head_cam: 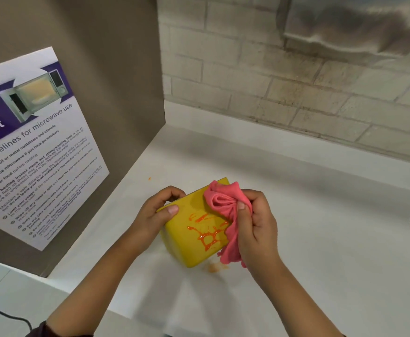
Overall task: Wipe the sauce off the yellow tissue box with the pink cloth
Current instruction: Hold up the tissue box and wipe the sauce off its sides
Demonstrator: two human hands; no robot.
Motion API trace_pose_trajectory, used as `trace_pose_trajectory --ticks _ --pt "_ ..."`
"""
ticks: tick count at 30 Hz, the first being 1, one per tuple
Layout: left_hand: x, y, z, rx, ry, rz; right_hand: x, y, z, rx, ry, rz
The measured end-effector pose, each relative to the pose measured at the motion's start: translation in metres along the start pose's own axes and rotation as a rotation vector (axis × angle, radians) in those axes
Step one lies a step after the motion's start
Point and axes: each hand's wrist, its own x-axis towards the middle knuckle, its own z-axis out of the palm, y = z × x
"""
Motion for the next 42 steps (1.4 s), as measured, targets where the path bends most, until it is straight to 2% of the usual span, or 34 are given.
trace_pose_trajectory --ticks 6,10,12,17,20,22,26,28,30,33,35,37,42 --pt "0.001 -0.002 0.0 0.013 0.017 0.02 -0.002 -0.004 0.019 0.034 0.069 0.024" --pt "0.003 -0.004 0.0 -0.007 0.04 0.023 -0.012 -0.005 0.014 0.003 -0.082 -0.016" --pt "0.003 -0.006 0.001 -0.003 0.052 0.031 -0.014 -0.003 0.005 -0.013 -0.088 -0.015" --pt "-0.001 -0.007 0.01 0.023 0.09 0.07 -0.005 -0.006 0.012 0.144 0.242 0.092" --pt "-0.003 -0.006 0.012 0.027 0.124 0.069 -0.003 -0.01 0.023 0.218 0.315 0.122" --pt "-0.003 -0.005 0.012 0.02 0.135 0.073 -0.005 -0.013 0.029 0.18 0.245 0.095" --pt "-0.002 -0.003 0.014 -0.033 0.149 0.071 -0.014 -0.01 0.022 0.045 -0.008 -0.003" --pt "-0.002 -0.003 0.014 -0.03 0.154 0.082 -0.016 -0.007 0.01 0.001 -0.058 -0.006" --pt "-0.002 -0.002 0.014 -0.022 0.163 0.09 -0.015 -0.006 0.003 0.027 0.006 0.026" --pt "-0.003 -0.001 0.016 -0.005 0.172 0.093 -0.007 -0.009 0.011 0.205 0.248 0.113" --pt "-0.004 -0.002 0.017 0.006 0.178 0.083 -0.004 -0.012 0.019 0.249 0.337 0.122" --pt "-0.003 -0.003 0.017 0.004 0.193 0.069 -0.004 -0.014 0.025 0.238 0.276 0.1" --pt "-0.001 -0.005 0.015 -0.043 0.199 0.064 -0.008 -0.015 0.025 0.086 -0.041 0.006"
